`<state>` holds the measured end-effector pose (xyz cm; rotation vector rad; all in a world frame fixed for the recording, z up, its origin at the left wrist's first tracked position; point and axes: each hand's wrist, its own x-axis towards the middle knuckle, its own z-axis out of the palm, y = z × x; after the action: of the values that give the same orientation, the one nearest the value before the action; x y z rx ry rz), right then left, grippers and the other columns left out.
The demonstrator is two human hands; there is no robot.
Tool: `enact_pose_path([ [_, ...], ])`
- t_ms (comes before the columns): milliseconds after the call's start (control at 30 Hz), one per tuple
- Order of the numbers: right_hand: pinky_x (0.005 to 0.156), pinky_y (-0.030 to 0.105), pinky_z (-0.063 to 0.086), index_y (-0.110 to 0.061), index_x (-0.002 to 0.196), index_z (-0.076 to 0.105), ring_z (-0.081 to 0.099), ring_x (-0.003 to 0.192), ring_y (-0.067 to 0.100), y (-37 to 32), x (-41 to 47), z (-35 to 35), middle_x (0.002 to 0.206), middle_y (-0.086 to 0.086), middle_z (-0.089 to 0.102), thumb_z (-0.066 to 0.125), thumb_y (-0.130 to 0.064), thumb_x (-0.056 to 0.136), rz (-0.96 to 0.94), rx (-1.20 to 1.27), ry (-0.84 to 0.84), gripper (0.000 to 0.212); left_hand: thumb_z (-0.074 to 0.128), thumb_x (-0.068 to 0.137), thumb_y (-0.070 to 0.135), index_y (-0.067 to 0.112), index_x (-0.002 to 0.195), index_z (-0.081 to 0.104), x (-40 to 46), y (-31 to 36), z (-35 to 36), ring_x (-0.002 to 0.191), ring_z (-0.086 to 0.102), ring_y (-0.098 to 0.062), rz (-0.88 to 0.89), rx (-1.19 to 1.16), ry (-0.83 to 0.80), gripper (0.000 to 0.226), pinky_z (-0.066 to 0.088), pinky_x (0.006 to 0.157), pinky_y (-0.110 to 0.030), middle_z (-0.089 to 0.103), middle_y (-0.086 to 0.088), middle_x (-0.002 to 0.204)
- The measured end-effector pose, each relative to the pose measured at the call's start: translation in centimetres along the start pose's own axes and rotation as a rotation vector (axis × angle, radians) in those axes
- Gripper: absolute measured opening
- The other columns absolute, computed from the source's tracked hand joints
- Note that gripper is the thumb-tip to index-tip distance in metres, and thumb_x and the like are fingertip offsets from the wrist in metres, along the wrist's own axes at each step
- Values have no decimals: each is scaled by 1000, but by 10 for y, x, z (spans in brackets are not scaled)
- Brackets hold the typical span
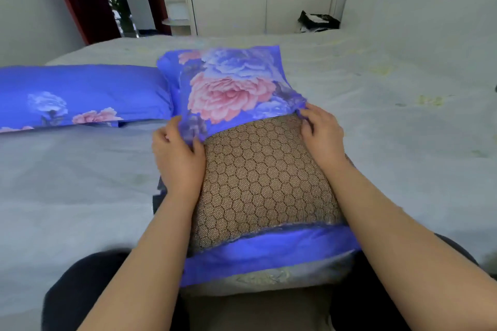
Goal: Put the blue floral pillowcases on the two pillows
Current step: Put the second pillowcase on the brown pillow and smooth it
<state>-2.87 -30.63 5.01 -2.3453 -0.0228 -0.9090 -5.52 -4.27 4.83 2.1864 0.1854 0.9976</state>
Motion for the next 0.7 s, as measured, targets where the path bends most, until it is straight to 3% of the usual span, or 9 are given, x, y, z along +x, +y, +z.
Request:
enact_pose_path([
  [33,101,38,37,-22,116,66,48,123,23,-6,4,5,132,-2,57,48,-18,88,-2,-75,-46,34,52,77,7,12,131,48,7,-5,-3,110,47,-35,83,48,-8,55,38,91,-41,50,-19,122],
  [100,97,39,38,-22,113,66,50,119,26,-13,7,11,126,1,60,49,-12,87,6,-133,-89,32,45,73,9,15,135,46,13,-2,-7,123,43,-31,271,15,-121,63,35,104,-41,48,-13,135],
  [200,91,41,43,-17,109,67,54,109,30,-11,-3,8,117,7,62,49,-9,86,27,-80,-43,30,37,85,49,31,142,38,0,24,-13,139,30,-22,435,-6,-511,59,23,115,-39,38,3,148],
  [267,91,41,43,-15,111,65,54,110,31,-7,-9,1,117,9,60,49,-9,87,84,-76,-57,30,25,83,67,42,143,28,-21,37,-10,143,17,-21,530,186,-677,65,12,117,-41,28,13,153],
  [333,92,41,41,-14,117,60,52,112,32,-13,-10,-13,119,11,57,51,-12,86,93,-135,-68,32,21,86,65,42,144,26,-40,42,-6,144,14,-22,630,327,-679,63,7,117,-43,25,14,154],
  [433,97,37,40,-15,119,59,52,114,27,-49,-11,-32,121,6,59,56,-17,82,-195,-91,-21,37,24,88,57,35,142,36,-51,42,-5,142,23,-20,695,315,-597,59,13,117,-43,34,9,151],
  [533,98,31,43,-22,126,56,57,114,16,-85,-30,-25,122,-4,63,49,-26,92,-345,79,-314,35,29,88,53,26,138,44,-54,37,-8,140,29,-19,692,261,-596,59,16,116,-40,42,4,146],
  [600,98,30,44,-24,129,55,60,111,16,-82,-50,-5,121,-6,65,41,-30,95,-354,31,-483,37,30,88,55,24,133,49,-58,23,-14,138,33,-16,634,235,-612,58,21,116,-39,48,3,142],
  [700,102,36,42,-27,130,55,59,111,19,-68,-69,13,119,-7,66,32,-36,92,-380,-87,-486,45,34,85,67,27,135,46,-74,-9,-26,140,29,-13,584,232,-589,65,22,115,-41,43,9,145],
])
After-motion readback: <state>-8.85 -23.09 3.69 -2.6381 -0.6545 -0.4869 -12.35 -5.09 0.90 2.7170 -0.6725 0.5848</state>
